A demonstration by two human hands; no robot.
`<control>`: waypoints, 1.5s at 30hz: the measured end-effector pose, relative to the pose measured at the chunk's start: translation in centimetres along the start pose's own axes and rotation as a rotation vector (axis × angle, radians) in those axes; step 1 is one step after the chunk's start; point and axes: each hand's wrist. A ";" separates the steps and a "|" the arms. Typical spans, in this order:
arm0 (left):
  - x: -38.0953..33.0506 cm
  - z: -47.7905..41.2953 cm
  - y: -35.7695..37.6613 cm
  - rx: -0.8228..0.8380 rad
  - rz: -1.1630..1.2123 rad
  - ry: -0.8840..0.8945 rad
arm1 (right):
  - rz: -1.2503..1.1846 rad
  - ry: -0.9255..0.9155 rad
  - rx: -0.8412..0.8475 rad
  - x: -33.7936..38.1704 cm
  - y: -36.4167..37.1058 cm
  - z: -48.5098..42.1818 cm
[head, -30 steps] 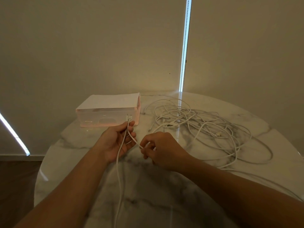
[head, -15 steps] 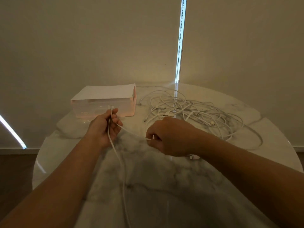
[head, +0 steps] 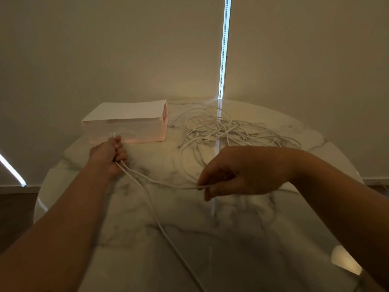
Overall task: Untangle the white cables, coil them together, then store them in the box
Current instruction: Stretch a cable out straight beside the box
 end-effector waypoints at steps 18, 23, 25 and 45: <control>0.8 0.3 1.2 0.038 -0.464 0.057 | 0.229 -0.052 -0.137 3.6 8.1 3.8; 1.0 0.2 1.2 0.001 -0.568 0.181 | 0.352 -0.125 -0.170 3.6 8.1 4.7; 0.9 0.1 1.1 -0.027 -0.617 0.193 | 0.390 -0.087 -0.216 2.6 6.8 5.8; 1.0 -1.8 0.6 -0.058 -0.933 0.392 | -0.036 -0.093 -0.141 0.2 6.2 5.2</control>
Point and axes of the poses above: each hand's wrist, its own z-axis away from the middle knuckle, its own y-axis out of the palm, x = y × z, and after that the axes turned 1 degree about -x, right-handed
